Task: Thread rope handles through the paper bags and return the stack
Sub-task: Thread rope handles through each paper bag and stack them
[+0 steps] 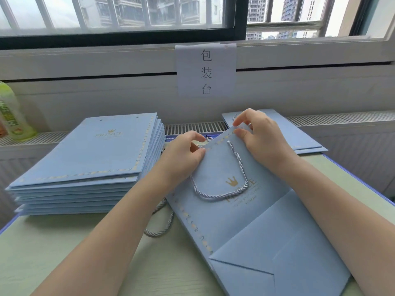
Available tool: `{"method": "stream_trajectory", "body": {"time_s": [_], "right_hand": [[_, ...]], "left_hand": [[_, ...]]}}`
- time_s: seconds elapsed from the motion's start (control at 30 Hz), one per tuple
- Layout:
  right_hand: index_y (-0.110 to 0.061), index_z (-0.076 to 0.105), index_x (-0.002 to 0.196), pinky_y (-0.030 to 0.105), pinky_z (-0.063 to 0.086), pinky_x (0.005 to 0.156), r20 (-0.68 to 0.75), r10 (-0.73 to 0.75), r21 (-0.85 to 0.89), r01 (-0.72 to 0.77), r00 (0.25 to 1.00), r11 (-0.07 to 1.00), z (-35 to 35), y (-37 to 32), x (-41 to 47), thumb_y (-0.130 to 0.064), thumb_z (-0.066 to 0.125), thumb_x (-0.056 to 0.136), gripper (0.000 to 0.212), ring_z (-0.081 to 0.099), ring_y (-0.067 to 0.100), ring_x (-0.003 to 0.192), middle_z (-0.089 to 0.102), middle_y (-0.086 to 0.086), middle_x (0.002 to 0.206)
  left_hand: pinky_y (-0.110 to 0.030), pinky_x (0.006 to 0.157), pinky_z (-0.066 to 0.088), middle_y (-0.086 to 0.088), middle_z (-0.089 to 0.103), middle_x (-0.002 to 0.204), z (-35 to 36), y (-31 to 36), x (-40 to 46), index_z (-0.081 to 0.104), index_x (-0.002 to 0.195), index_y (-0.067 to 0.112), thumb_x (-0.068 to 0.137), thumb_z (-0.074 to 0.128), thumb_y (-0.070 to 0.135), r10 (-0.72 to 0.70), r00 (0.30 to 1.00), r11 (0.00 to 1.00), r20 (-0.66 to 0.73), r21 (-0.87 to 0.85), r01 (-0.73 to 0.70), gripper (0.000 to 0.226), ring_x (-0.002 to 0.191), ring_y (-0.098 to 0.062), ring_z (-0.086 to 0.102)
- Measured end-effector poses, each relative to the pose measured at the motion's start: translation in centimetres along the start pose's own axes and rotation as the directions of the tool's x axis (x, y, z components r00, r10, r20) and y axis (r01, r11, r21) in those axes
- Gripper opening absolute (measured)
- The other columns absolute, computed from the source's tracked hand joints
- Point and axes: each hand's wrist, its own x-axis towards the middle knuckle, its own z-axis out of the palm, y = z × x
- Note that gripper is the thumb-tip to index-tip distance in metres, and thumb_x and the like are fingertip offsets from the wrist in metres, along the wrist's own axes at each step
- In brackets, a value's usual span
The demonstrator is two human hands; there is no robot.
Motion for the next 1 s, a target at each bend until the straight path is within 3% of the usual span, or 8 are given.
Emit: {"method": "stream_trajectory", "body": {"time_s": [0.17, 0.27, 0.33, 0.47, 0.7, 0.8, 0.9, 1.0], "right_hand": [[-0.011, 0.062, 0.097, 0.016, 0.024, 0.069, -0.181, 0.098, -0.013, -0.102, 0.979, 0.995, -0.9, 1.3, 0.6, -0.008, 0.056, 0.091, 0.009, 0.042, 0.015, 0.087, 0.054, 0.007, 0.099], [-0.009, 0.066, 0.097, 0.014, 0.024, 0.07, -0.231, 0.157, 0.004, -0.161, 0.96, 0.987, -0.8, 1.9, 0.8, -0.007, 0.056, 0.09, 0.012, 0.043, 0.014, 0.088, 0.055, 0.011, 0.103], [-0.008, 0.068, 0.098, 0.013, 0.026, 0.07, -0.245, 0.208, 0.029, -0.207, 0.947, 0.978, -0.6, 2.4, 0.8, -0.008, 0.057, 0.09, 0.014, 0.047, 0.015, 0.089, 0.058, 0.013, 0.106], [-0.007, 0.072, 0.098, 0.013, 0.028, 0.069, -0.264, 0.3, 0.096, -0.284, 0.917, 0.954, -0.5, 3.1, 0.7, -0.009, 0.058, 0.09, 0.016, 0.051, 0.017, 0.086, 0.065, 0.012, 0.103], [-0.008, 0.073, 0.096, 0.013, 0.031, 0.068, -0.31, 0.349, 0.193, -0.301, 0.885, 0.934, -0.2, 3.1, 0.7, -0.009, 0.059, 0.089, 0.016, 0.05, 0.011, 0.079, 0.065, 0.004, 0.092], [-0.009, 0.073, 0.096, 0.015, 0.033, 0.069, -0.307, 0.368, 0.222, -0.31, 0.877, 0.924, -0.2, 3.2, 0.8, -0.009, 0.058, 0.09, 0.016, 0.051, 0.011, 0.078, 0.063, 0.0, 0.087], [-0.009, 0.072, 0.097, 0.019, 0.037, 0.07, -0.328, 0.424, 0.311, -0.327, 0.844, 0.892, -0.6, 3.4, 1.1, -0.008, 0.055, 0.091, 0.018, 0.052, 0.01, 0.076, 0.063, 0.001, 0.087], [-0.01, 0.071, 0.099, 0.02, 0.042, 0.072, -0.351, 0.523, 0.448, -0.351, 0.777, 0.823, -1.2, 4.1, 1.3, -0.007, 0.049, 0.093, 0.022, 0.055, 0.01, 0.078, 0.065, 0.001, 0.092]], "left_hand": [[-0.041, 0.087, 0.045, -0.006, 0.058, 0.107, 0.8, -0.9, -0.1, 0.061, 0.115, 0.014, 0.091, 0.055, 0.033, 0.333, 0.936, 0.842, -0.11, 0.482, -0.243, 0.031, 0.101, -0.028, 0.053], [-0.037, 0.076, 0.046, -0.001, 0.064, 0.086, 1.2, -0.6, -0.4, 0.069, 0.082, 0.017, 0.082, 0.05, 0.049, 0.557, 0.829, 0.693, 0.036, 0.529, -0.489, 0.038, 0.085, -0.028, 0.06], [-0.032, 0.073, 0.044, 0.001, 0.064, 0.076, 1.9, 0.1, -1.0, 0.068, 0.072, 0.017, 0.079, 0.053, 0.053, 0.569, 0.806, 0.696, 0.159, 0.429, -0.576, 0.04, 0.077, -0.024, 0.059], [-0.031, 0.082, 0.041, 0.0, 0.066, 0.085, 3.1, 1.3, -1.6, 0.069, 0.089, 0.016, 0.088, 0.062, 0.032, 0.463, 0.822, 0.73, 0.332, 0.383, -0.566, 0.018, 0.089, -0.021, 0.055], [-0.035, 0.071, 0.045, 0.003, 0.058, 0.064, 2.7, 0.8, -1.5, 0.07, 0.075, 0.015, 0.079, 0.056, 0.034, 0.439, 0.859, 0.869, 0.264, 0.121, -0.481, 0.024, 0.068, -0.017, 0.051], [-0.037, 0.078, 0.043, 0.004, 0.054, 0.07, 2.8, 0.9, -1.6, 0.073, 0.076, 0.017, 0.082, 0.056, 0.035, 0.443, 0.861, 0.879, 0.251, 0.067, -0.472, 0.025, 0.077, -0.015, 0.049], [-0.038, 0.089, 0.039, 0.004, 0.055, 0.095, 3.0, 0.6, -1.5, 0.072, 0.095, 0.022, 0.083, 0.053, 0.037, 0.429, 0.899, 0.879, 0.086, 0.191, -0.437, 0.027, 0.1, -0.02, 0.045], [-0.039, 0.097, 0.035, -0.006, 0.049, 0.119, 2.9, 0.2, -0.9, 0.054, 0.126, 0.017, 0.088, 0.056, 0.025, 0.301, 0.941, 0.913, -0.156, 0.333, -0.237, 0.038, 0.115, -0.026, 0.04]]}}
